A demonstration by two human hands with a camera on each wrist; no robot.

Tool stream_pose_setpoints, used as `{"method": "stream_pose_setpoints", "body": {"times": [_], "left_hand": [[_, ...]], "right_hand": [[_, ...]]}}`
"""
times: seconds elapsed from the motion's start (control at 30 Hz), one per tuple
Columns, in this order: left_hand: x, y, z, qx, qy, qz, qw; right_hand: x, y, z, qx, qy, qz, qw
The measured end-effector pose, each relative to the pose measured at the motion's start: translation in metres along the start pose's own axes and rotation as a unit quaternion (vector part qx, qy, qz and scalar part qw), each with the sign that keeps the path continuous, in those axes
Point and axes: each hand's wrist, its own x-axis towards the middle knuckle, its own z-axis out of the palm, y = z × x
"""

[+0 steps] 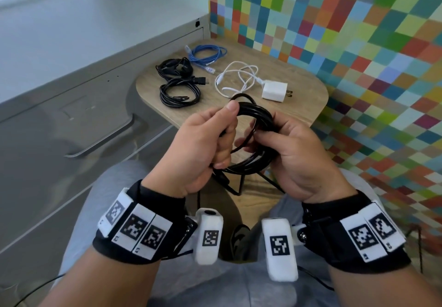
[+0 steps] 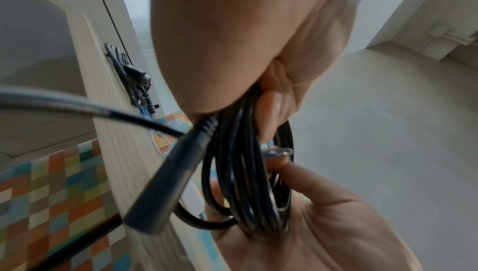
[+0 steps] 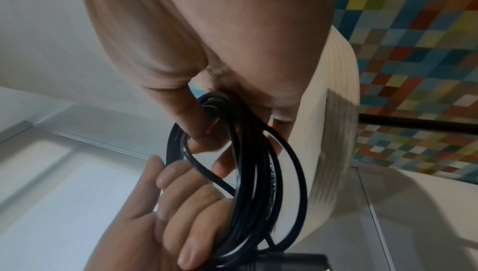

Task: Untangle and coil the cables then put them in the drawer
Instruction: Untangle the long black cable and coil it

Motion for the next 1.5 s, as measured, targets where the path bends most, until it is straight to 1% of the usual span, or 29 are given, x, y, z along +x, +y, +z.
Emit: {"method": "stream_pose_setpoints", "body": {"times": [0.1,0.17,0.27,0.33,0.4,0.47,0.53,0.6,0.67,0.7,0.83,0.97,1.07,1.13,1.2,1.27,1.37,1.43,1.5], "left_hand": [[0.000,0.003,-0.002,-0.008,0.008,-0.012,1.000],[0.000,0.005,-0.004,-0.024,0.013,-0.020,0.999],[0.000,0.005,-0.007,-0.048,0.018,-0.029,0.998],[0.000,0.004,-0.008,-0.063,0.025,-0.039,0.997],[0.001,0.004,-0.010,-0.070,0.036,-0.045,0.996],[0.004,0.005,-0.013,-0.071,0.051,-0.042,0.995],[0.005,0.005,-0.016,-0.070,0.069,-0.033,0.995],[0.006,0.005,-0.017,-0.067,0.083,-0.022,0.994],[0.006,0.004,-0.018,-0.059,0.088,-0.010,0.994],[0.005,0.004,-0.018,-0.055,0.089,-0.002,0.995],[0.004,0.006,-0.017,-0.035,0.093,0.033,0.994],[0.004,0.002,-0.014,-0.005,0.108,0.060,0.992],[0.005,0.000,-0.015,0.018,0.123,0.081,0.989],[0.005,0.001,-0.017,0.036,0.130,0.091,0.987],[0.005,0.001,-0.020,0.053,0.139,0.100,0.984],[0.006,0.002,-0.024,0.052,0.147,0.107,0.982],[0.006,0.004,-0.030,0.034,0.156,0.122,0.980],[0.006,0.007,-0.035,0.033,0.168,0.132,0.976],[0.005,0.013,-0.038,0.008,0.174,0.136,0.975]], "right_hand": [[-0.002,-0.001,0.003,0.055,-0.033,0.020,0.998],[-0.002,-0.002,0.004,0.055,-0.056,0.019,0.997],[-0.002,-0.004,0.004,-0.001,-0.080,-0.028,0.996],[-0.003,-0.005,0.003,-0.043,-0.085,-0.065,0.993],[-0.003,-0.003,0.002,-0.061,-0.070,-0.094,0.991],[-0.001,0.001,0.002,-0.036,-0.030,-0.131,0.990],[0.000,0.002,0.001,-0.003,0.004,-0.150,0.989],[0.001,0.002,0.000,-0.036,0.005,-0.159,0.987],[0.000,0.002,-0.002,-0.087,-0.003,-0.154,0.984],[-0.001,0.001,-0.003,-0.090,-0.008,-0.144,0.985],[-0.004,-0.005,-0.007,-0.027,-0.055,-0.118,0.991],[-0.004,-0.004,-0.005,0.035,-0.112,-0.101,0.988],[-0.005,-0.007,-0.009,0.067,-0.136,-0.069,0.986],[-0.005,-0.013,-0.013,0.126,-0.124,-0.032,0.984],[-0.004,-0.017,-0.018,0.176,-0.072,0.005,0.982],[-0.003,-0.019,-0.021,0.182,-0.014,0.027,0.983],[-0.004,-0.023,-0.022,0.145,0.022,0.034,0.989],[-0.004,-0.025,-0.026,0.093,0.028,0.016,0.995],[-0.003,-0.023,-0.031,0.020,0.035,-0.016,0.999]]}}
